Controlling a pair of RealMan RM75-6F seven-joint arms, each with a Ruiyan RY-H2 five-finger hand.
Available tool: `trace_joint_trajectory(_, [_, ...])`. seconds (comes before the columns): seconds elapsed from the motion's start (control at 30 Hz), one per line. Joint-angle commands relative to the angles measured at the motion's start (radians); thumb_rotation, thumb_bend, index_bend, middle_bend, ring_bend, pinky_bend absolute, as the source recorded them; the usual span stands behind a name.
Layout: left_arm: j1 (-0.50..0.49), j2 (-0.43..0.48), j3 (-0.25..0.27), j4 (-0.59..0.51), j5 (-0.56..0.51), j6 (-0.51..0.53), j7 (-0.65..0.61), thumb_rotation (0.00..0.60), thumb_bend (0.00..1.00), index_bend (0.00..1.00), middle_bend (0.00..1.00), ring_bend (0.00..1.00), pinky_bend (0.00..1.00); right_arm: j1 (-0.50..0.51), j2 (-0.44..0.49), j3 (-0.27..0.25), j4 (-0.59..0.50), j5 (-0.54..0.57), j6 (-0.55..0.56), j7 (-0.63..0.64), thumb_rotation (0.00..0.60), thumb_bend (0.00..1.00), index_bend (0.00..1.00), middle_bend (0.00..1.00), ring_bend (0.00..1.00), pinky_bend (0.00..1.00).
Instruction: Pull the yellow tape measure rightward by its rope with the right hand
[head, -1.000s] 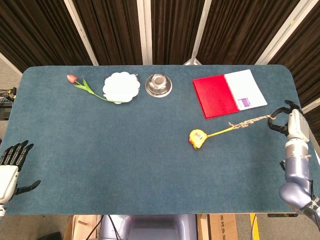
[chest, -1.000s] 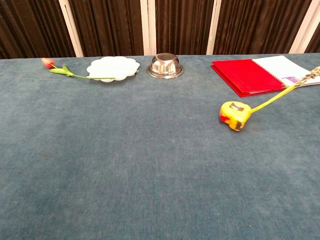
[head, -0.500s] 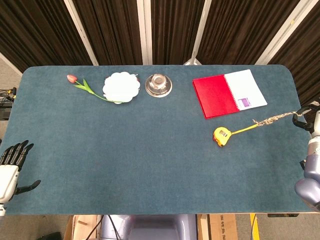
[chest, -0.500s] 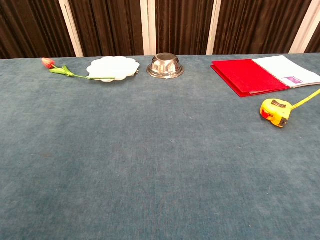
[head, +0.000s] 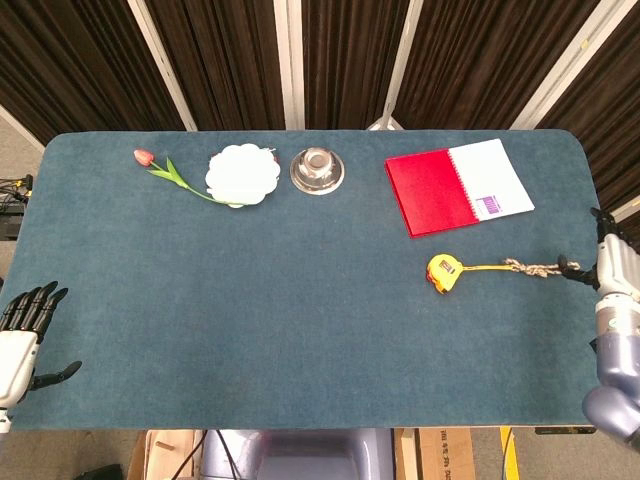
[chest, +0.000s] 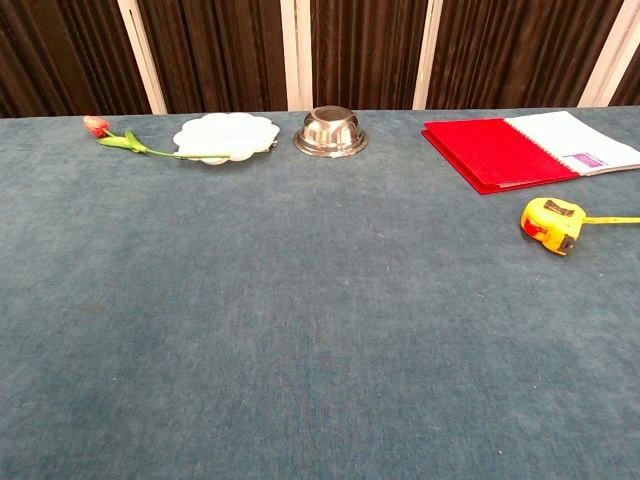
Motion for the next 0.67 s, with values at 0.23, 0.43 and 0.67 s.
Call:
trace_joint_trajectory(0.23, [0.002, -0.001, 0.003, 0.005, 0.013, 0.009, 0.009, 0.6, 0.0, 0.0, 0.0, 0.0, 0.0, -0.182, 0.019, -0.177, -0.252, -0.455, 0.235, 0.082, 0.6, 0.39, 0.0, 0.0, 0.0, 0.0])
trace_joint_trajectory(0.43, [0.005, -0.005, 0.002, 0.015, 0.017, 0.017, 0.024, 0.6, 0.0, 0.0, 0.0, 0.0, 0.0, -0.273, -0.002, -0.302, -0.273, -0.722, 0.391, 0.047, 0.6, 0.36, 0.0, 0.0, 0.0, 0.0])
trace_joint_trajectory(0.67, [0.007, -0.007, 0.001, 0.024, 0.007, 0.015, 0.037, 0.6, 0.0, 0.0, 0.0, 0.0, 0.0, -0.341, -0.043, -0.363, -0.171, -0.889, 0.538, -0.004, 0.6, 0.36, 0.0, 0.0, 0.0, 0.0])
